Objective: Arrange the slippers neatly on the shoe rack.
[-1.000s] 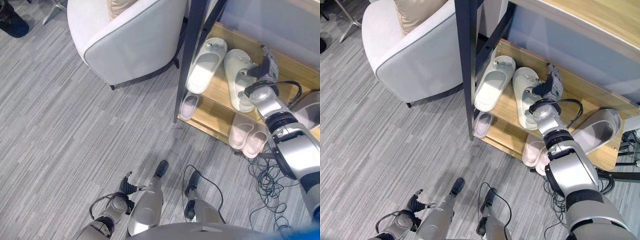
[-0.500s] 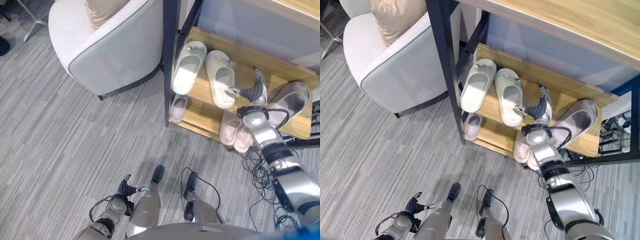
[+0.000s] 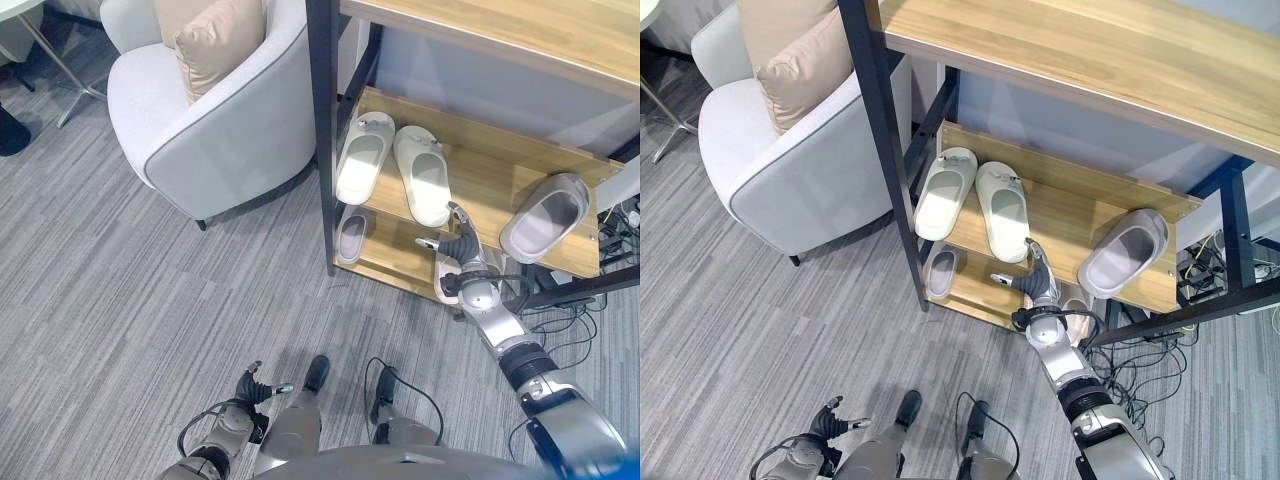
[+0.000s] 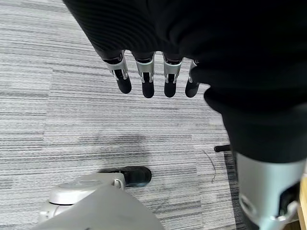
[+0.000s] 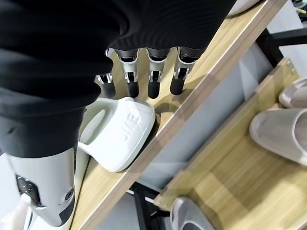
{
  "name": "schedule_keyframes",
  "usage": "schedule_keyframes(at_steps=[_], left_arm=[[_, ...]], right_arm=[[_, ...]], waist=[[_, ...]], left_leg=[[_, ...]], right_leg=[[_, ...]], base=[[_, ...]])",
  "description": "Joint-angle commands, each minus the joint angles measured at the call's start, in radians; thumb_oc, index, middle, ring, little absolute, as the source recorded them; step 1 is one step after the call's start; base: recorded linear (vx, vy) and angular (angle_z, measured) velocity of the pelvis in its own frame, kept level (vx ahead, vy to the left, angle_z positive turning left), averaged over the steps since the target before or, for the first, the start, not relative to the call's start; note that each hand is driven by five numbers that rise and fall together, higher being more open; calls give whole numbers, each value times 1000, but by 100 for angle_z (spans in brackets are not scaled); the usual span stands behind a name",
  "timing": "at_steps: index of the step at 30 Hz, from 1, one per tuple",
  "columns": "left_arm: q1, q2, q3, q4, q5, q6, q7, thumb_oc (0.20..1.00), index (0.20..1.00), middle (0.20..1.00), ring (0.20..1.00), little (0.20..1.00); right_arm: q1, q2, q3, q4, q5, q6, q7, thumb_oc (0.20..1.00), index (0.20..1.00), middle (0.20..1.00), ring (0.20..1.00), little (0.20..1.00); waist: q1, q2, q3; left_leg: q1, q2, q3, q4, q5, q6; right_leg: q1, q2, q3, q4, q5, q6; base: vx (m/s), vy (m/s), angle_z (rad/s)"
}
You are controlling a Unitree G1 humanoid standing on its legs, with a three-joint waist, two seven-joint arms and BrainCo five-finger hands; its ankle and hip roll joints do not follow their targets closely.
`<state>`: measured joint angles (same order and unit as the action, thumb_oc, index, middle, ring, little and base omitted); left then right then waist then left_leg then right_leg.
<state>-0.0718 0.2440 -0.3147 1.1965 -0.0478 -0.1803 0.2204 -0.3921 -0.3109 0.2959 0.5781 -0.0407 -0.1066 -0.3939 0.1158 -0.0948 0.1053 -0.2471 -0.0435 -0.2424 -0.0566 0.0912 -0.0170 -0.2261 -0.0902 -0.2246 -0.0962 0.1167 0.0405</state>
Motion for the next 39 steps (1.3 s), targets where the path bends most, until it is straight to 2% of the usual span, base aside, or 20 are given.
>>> schedule_keyframes(at_steps=[1, 6, 15, 21, 39], left_arm=[[-44, -12, 12, 62, 26, -8, 0, 1000, 1000, 1000, 1000, 1000], [-52, -10, 17, 63, 26, -4, 4, 1000, 1000, 1000, 1000, 1000], [-52, -9, 21, 64, 31, -1, 6, 1000, 1000, 1000, 1000, 1000], [-47, -7, 29, 75, 33, 6, 3, 1000, 1000, 1000, 1000, 1000], [-33, -27, 31, 92, 11, 14, 1, 1000, 1000, 1000, 1000, 1000]], right_arm=[[-46, 3, 21, -34, 20, -52, 26, 1000, 1000, 1000, 1000, 1000], [-22, 38, 36, -31, 35, -58, 44, 1000, 1000, 1000, 1000, 1000], [1, 47, 37, -64, 57, -69, 61, 1000, 1000, 1000, 1000, 1000], [-17, 52, 79, -82, 47, -65, 94, 1000, 1000, 1000, 1000, 1000], [-88, 69, 103, -75, 85, -64, 104, 1000, 1000, 1000, 1000, 1000]], waist=[[10, -2, 26], [9, -3, 17], [8, -4, 0], [11, -7, -3], [8, 12, -18]], left_leg=[[39, -7, -19, -31, -83, -6], [49, -6, -18, -31, -87, -5], [63, -6, -13, -31, -91, -4], [70, -3, -3, -31, -94, -4], [83, -5, 12, -31, -96, -3]], right_leg=[[111, -34, -5, 9, -104, 93], [122, -35, -10, 9, -107, 94], [134, -38, -14, 9, -107, 96], [137, -36, -4, 9, -109, 93], [144, -41, 8, 9, -110, 90]], base=[[-6, 16, -7], [-1, 4, -1], [1, 7, 0], [2, 0, -1], [4, 3, -1]])
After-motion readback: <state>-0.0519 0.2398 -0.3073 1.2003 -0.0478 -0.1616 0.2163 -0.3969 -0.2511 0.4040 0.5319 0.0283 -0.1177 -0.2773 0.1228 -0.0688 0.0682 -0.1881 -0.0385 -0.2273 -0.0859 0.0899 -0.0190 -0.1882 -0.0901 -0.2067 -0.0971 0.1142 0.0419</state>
